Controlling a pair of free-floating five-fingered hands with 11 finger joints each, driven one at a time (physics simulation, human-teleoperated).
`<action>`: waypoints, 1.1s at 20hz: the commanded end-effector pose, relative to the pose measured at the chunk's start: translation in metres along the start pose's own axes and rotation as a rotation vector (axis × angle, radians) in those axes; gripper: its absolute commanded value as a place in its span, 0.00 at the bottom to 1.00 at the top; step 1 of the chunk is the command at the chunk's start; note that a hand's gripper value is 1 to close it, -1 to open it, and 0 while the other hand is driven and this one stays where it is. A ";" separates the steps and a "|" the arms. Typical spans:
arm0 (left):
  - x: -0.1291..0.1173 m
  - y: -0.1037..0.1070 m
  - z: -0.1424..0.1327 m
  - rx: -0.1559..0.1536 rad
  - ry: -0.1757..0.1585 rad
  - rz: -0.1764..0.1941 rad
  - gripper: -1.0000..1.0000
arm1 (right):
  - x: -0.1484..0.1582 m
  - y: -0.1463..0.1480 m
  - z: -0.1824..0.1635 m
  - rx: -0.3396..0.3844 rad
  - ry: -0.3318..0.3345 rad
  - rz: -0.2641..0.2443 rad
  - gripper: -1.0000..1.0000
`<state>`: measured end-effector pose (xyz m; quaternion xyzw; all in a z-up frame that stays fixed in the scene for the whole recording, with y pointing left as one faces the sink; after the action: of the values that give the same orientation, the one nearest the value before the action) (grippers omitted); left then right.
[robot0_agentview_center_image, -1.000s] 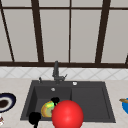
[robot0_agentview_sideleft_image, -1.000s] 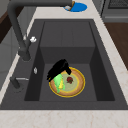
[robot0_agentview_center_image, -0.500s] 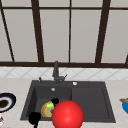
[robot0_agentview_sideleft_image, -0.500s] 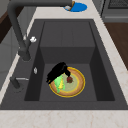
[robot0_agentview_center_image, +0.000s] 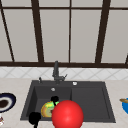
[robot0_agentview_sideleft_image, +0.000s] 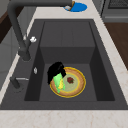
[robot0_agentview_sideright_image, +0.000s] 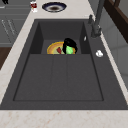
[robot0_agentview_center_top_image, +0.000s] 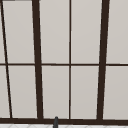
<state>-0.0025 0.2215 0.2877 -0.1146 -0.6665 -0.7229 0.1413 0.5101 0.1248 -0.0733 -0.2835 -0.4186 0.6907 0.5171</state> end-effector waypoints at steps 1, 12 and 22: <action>0.000 0.000 0.000 0.000 0.000 0.000 0.50 | 0.004 0.001 -0.004 0.013 0.005 0.007 1.00; 0.000 0.000 0.000 0.000 0.000 0.000 0.50 | -0.013 -0.021 0.004 -0.079 0.042 0.030 1.00; 0.000 0.000 0.000 0.000 0.000 0.000 0.50 | -0.037 -0.036 0.019 -0.066 0.030 0.042 1.00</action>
<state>-0.0025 0.2215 0.2877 -0.1146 -0.6665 -0.7229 0.1413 0.5229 0.0944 -0.0391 -0.3198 -0.4272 0.6827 0.4991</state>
